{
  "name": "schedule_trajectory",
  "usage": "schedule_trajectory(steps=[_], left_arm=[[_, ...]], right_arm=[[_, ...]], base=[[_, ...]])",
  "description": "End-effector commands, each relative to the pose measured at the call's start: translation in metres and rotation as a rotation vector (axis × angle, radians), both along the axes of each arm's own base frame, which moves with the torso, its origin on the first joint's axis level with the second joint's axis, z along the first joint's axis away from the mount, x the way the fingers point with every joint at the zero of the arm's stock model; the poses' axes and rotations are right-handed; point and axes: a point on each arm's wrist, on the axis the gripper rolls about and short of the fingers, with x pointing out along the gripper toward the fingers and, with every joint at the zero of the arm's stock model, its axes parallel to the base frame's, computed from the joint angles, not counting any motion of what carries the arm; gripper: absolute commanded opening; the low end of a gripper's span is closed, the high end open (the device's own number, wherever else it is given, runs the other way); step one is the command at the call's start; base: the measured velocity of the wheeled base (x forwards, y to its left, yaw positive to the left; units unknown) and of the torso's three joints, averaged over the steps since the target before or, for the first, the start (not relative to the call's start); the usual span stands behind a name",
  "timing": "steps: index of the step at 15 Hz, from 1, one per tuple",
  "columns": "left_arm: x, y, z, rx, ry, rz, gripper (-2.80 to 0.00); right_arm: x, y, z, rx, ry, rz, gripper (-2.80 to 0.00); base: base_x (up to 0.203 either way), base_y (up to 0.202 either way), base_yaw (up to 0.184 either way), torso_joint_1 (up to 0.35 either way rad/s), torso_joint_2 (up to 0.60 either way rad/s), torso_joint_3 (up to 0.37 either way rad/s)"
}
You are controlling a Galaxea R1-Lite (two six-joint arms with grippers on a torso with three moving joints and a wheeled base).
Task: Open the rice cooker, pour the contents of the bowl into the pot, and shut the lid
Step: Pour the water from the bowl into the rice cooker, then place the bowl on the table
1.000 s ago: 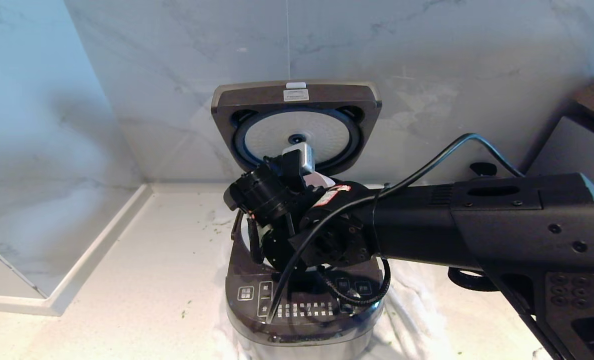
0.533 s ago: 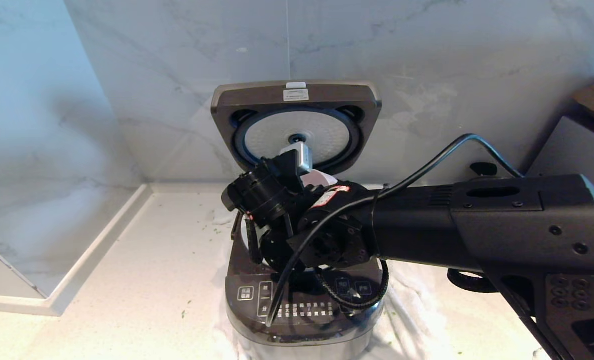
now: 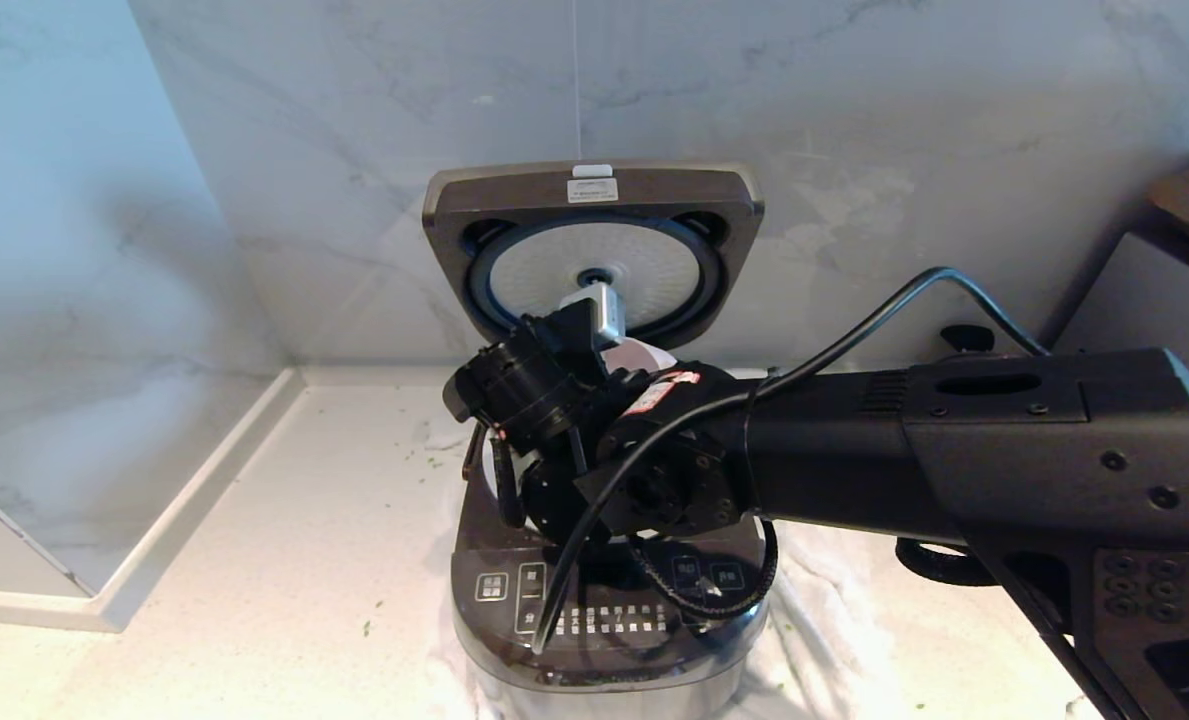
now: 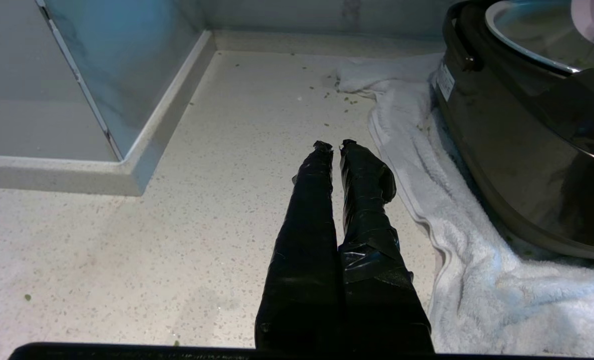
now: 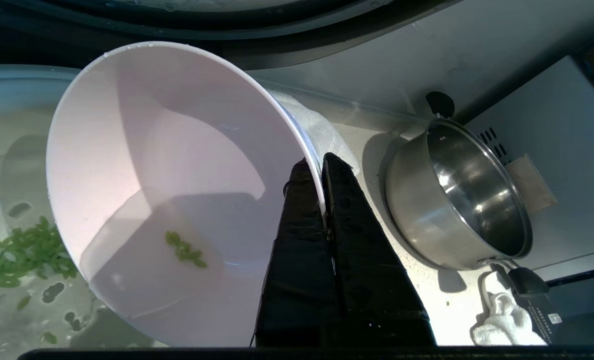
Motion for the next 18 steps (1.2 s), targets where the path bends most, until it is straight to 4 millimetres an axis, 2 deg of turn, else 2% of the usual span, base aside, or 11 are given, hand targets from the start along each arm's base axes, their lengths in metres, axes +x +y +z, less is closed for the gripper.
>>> schedule_trajectory(steps=[1,3,6,8,10,12,15,18], left_arm=[[0.001,0.000,-0.002,-0.001,0.007,0.000,-2.80],[0.001,0.000,-0.002,-0.001,0.007,0.000,-2.80],[0.001,0.000,-0.002,-0.001,0.007,0.000,-2.80],[0.001,0.000,-0.002,-0.001,0.007,0.001,-2.80],[0.001,0.000,-0.002,-0.001,0.007,0.000,-2.80],[0.001,0.000,-0.002,-0.001,0.007,0.000,-2.80],[0.001,0.000,-0.002,-0.001,0.007,0.000,-2.80],[0.001,0.000,-0.002,-0.001,0.007,0.000,-2.80]], right_arm=[[-0.002,0.000,0.003,0.005,-0.008,-0.001,-2.80],[-0.006,-0.004,0.019,0.057,-0.029,0.010,-2.80],[-0.017,-0.020,0.058,0.212,-0.061,0.059,-2.80],[-0.027,-0.036,0.078,0.308,-0.059,0.099,-2.80],[-0.036,-0.057,0.088,0.398,-0.037,0.130,-2.80],[-0.049,-0.077,0.087,0.474,0.019,0.166,-2.80],[-0.068,-0.105,0.070,0.567,0.125,0.185,-2.80],[-0.085,-0.148,0.069,0.690,0.173,0.158,-2.80]], base=[[0.000,0.000,0.000,0.000,0.00,0.000],[0.000,0.000,0.000,0.000,0.00,0.000],[0.000,0.000,0.000,0.000,0.00,0.000],[0.000,0.000,0.000,0.000,0.00,0.000],[0.000,0.000,0.000,0.000,0.00,0.000],[0.000,0.000,0.000,0.000,0.00,0.000],[0.000,0.000,0.000,0.000,0.00,0.000],[0.000,0.000,0.000,0.000,0.00,0.000]])
